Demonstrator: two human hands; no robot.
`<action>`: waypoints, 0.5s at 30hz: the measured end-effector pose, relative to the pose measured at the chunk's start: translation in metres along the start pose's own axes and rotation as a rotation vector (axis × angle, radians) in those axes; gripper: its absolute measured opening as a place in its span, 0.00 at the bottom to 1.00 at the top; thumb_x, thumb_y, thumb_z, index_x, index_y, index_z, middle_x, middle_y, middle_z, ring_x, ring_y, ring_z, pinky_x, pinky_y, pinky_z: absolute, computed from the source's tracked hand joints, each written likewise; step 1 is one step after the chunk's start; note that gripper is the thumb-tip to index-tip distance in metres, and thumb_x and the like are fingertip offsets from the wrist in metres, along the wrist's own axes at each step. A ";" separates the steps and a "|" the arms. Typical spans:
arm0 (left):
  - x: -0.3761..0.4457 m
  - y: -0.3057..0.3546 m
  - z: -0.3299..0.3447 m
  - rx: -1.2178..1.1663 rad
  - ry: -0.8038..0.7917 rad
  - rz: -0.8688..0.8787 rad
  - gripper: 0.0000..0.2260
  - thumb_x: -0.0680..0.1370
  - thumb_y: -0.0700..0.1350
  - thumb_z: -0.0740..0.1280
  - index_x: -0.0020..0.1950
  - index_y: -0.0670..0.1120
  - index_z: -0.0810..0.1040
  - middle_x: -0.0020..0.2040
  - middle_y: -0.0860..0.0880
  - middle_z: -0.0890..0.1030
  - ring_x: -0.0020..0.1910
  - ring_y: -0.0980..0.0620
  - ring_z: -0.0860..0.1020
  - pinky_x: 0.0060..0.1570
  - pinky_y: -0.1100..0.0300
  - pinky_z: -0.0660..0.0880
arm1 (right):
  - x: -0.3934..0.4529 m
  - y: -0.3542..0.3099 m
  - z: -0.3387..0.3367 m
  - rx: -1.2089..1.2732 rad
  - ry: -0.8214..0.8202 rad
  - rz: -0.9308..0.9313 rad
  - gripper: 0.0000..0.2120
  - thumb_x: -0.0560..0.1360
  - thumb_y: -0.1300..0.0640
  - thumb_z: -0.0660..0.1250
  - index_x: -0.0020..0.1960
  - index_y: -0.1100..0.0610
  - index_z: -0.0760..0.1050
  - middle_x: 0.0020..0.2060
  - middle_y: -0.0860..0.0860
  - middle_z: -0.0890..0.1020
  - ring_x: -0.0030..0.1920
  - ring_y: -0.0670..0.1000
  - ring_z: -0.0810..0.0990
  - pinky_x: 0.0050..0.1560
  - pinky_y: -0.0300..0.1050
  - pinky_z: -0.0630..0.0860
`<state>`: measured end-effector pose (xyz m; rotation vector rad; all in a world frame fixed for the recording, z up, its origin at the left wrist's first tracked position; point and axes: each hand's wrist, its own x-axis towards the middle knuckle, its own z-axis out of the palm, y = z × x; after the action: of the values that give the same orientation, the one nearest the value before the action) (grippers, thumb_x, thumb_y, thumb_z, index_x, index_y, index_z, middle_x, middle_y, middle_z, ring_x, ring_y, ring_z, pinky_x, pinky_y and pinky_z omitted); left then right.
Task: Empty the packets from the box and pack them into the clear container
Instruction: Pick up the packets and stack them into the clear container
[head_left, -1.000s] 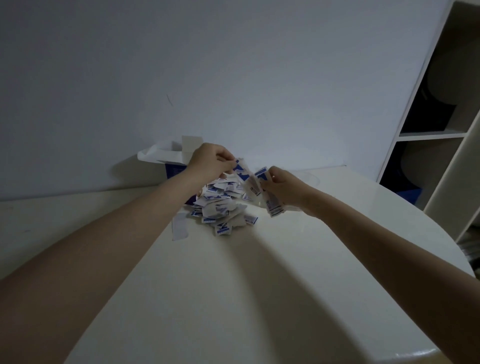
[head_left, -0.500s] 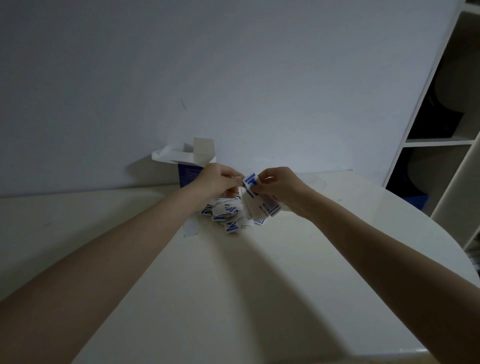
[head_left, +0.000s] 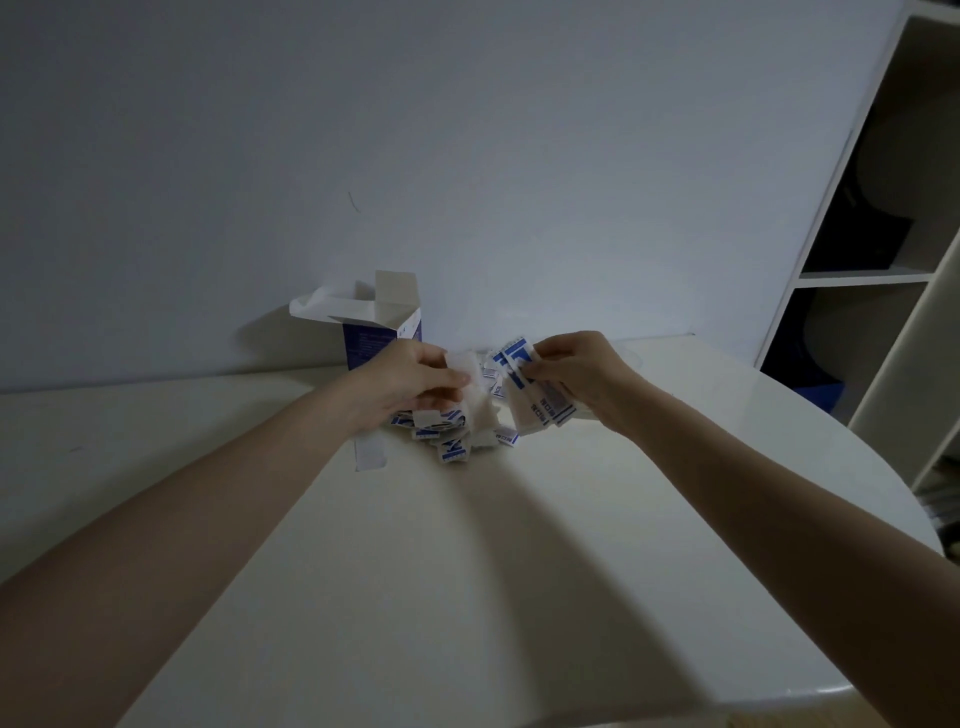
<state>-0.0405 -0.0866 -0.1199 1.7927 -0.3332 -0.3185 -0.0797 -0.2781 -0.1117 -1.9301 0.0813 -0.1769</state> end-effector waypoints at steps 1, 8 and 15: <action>0.000 0.000 -0.002 -0.014 0.008 0.007 0.02 0.74 0.35 0.68 0.46 0.38 0.78 0.37 0.45 0.79 0.29 0.59 0.80 0.32 0.70 0.78 | 0.001 0.001 -0.003 0.009 -0.004 0.014 0.08 0.72 0.64 0.69 0.51 0.62 0.80 0.45 0.58 0.82 0.44 0.54 0.80 0.40 0.43 0.78; 0.000 -0.001 -0.003 0.165 -0.044 0.102 0.11 0.73 0.29 0.67 0.36 0.43 0.78 0.45 0.45 0.79 0.38 0.51 0.81 0.40 0.68 0.80 | -0.003 0.000 -0.003 0.190 -0.264 0.026 0.08 0.75 0.67 0.64 0.39 0.58 0.76 0.41 0.56 0.81 0.41 0.51 0.80 0.40 0.41 0.76; 0.000 -0.006 0.006 0.351 -0.282 0.030 0.10 0.77 0.33 0.64 0.56 0.39 0.79 0.45 0.49 0.82 0.39 0.63 0.81 0.38 0.74 0.75 | -0.007 -0.001 0.002 -0.212 -0.246 -0.077 0.03 0.73 0.63 0.68 0.46 0.61 0.80 0.40 0.53 0.81 0.38 0.47 0.79 0.36 0.34 0.77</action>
<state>-0.0428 -0.0900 -0.1273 2.0862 -0.6472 -0.5183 -0.0862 -0.2748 -0.1121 -2.1528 -0.1441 0.0203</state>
